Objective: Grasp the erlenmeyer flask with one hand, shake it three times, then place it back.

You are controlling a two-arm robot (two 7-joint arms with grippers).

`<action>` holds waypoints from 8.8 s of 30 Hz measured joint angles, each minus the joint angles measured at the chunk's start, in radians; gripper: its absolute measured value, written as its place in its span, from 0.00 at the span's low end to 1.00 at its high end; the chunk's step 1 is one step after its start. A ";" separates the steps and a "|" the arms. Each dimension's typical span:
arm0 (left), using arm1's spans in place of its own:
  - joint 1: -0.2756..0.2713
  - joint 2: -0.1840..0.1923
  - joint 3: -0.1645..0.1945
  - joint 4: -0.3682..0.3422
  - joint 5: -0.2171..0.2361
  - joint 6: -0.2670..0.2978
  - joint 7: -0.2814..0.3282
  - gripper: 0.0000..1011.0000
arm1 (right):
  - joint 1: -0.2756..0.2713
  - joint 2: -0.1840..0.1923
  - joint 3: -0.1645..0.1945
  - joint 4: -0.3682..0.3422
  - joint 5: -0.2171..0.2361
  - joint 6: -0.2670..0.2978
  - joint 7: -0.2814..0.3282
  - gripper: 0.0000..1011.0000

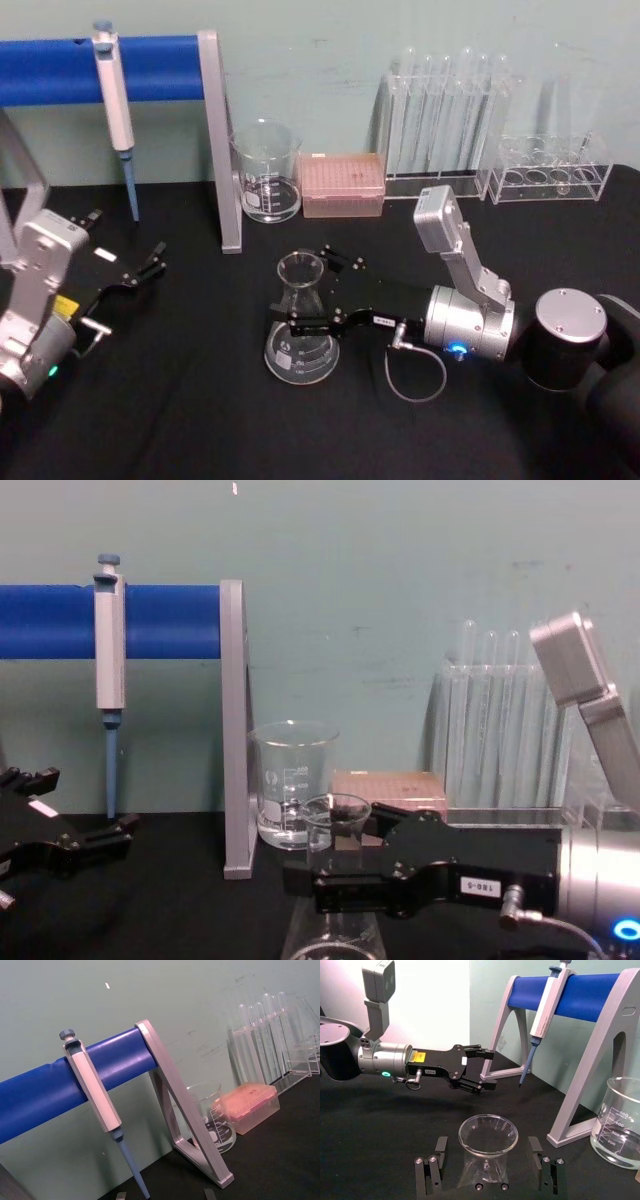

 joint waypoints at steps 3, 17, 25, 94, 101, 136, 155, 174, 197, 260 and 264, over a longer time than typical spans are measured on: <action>0.000 0.000 0.000 0.000 0.000 0.000 0.000 0.99 | 0.000 0.000 0.000 0.000 0.001 0.000 0.000 0.99; 0.000 0.000 0.000 0.000 0.000 0.000 0.000 0.99 | -0.001 0.001 0.002 -0.001 0.003 0.001 0.000 0.99; 0.000 0.000 0.000 0.000 0.000 0.000 0.000 0.99 | -0.002 0.001 0.002 -0.001 0.004 0.001 0.000 0.99; 0.000 0.000 0.000 0.000 0.000 0.000 0.000 0.99 | -0.022 0.038 0.098 -0.180 0.036 -0.018 -0.108 0.45; 0.000 0.000 0.000 0.000 0.000 0.000 0.000 0.99 | -0.034 0.041 0.127 -0.211 0.027 0.000 -0.163 0.45; 0.000 0.000 0.000 0.000 0.000 0.000 0.000 0.99 | 0.010 -0.024 -0.001 -0.197 0.038 0.009 -0.014 0.45; 0.000 0.000 0.000 0.000 0.000 0.000 0.000 0.99 | -0.059 0.022 0.067 -0.273 -0.009 -0.007 -0.212 0.45; 0.000 0.000 0.000 0.000 0.000 0.000 0.000 0.99 | -0.277 0.105 0.324 -0.446 -0.111 0.045 -0.591 0.45; 0.000 0.000 0.000 0.000 0.000 0.000 0.000 0.99 | -0.243 0.038 0.293 -0.413 -0.109 0.083 -0.436 0.45; 0.000 0.000 0.000 0.000 0.000 0.000 0.000 0.99 | -0.295 0.073 0.400 -0.439 -0.100 0.090 -0.473 0.45; 0.000 0.000 0.000 0.000 0.000 0.000 0.000 0.99 | -0.274 0.056 0.379 -0.420 -0.102 0.091 -0.433 0.45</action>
